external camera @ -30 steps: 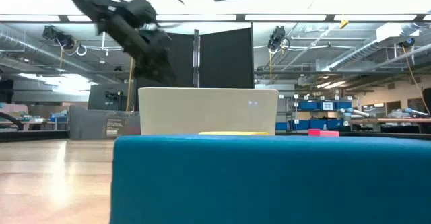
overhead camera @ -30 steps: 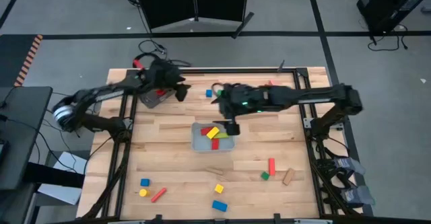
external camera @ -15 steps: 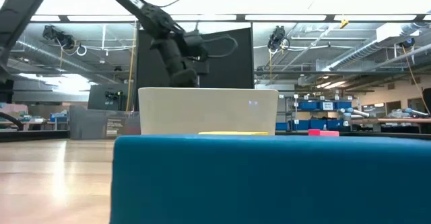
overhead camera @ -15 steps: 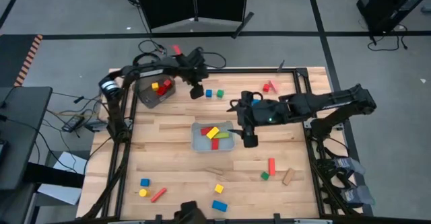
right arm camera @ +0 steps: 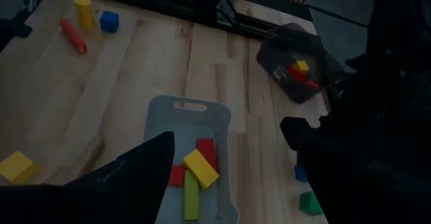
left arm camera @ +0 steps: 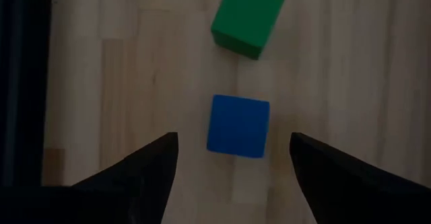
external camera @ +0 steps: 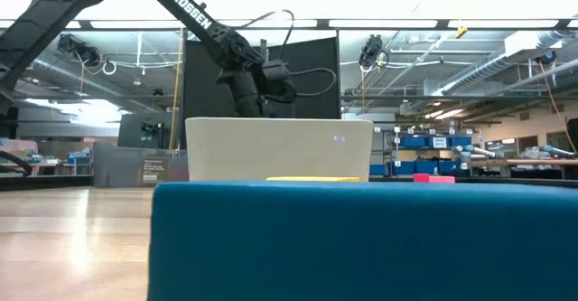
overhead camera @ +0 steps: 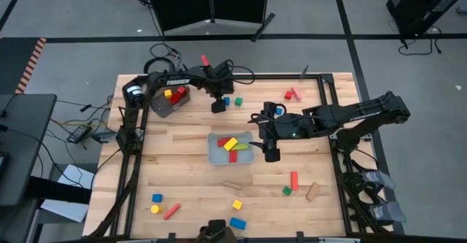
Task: Sort blocks by size
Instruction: Put the top blue cube block into the black bin
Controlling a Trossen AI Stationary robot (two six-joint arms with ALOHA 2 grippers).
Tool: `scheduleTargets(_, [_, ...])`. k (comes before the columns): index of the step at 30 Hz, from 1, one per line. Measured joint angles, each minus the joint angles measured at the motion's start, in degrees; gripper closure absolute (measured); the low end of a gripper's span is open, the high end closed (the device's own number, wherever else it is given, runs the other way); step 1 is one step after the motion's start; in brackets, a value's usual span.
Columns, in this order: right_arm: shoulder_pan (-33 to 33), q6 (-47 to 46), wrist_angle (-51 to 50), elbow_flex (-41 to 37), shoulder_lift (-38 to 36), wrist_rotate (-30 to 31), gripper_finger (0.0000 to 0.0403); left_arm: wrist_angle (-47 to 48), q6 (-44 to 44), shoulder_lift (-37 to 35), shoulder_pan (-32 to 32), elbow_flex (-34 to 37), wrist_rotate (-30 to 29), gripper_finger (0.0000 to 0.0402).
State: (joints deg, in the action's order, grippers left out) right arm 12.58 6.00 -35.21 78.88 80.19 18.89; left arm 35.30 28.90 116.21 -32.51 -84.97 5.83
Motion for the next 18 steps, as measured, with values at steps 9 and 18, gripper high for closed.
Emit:
scheduleTargets(9, [0.0, 0.0, 2.5, -2.6, -1.5, 0.3, 0.0078, -1.3, -0.4, 2.8, 0.3, -0.1, 1.9, 0.0108])
scheduleTargets(18, [0.1, 0.0, 2.7, -2.6, -2.0, 1.3, 0.008, -3.8, -2.5, 4.3, 0.4, 0.0, 1.6, 0.0204])
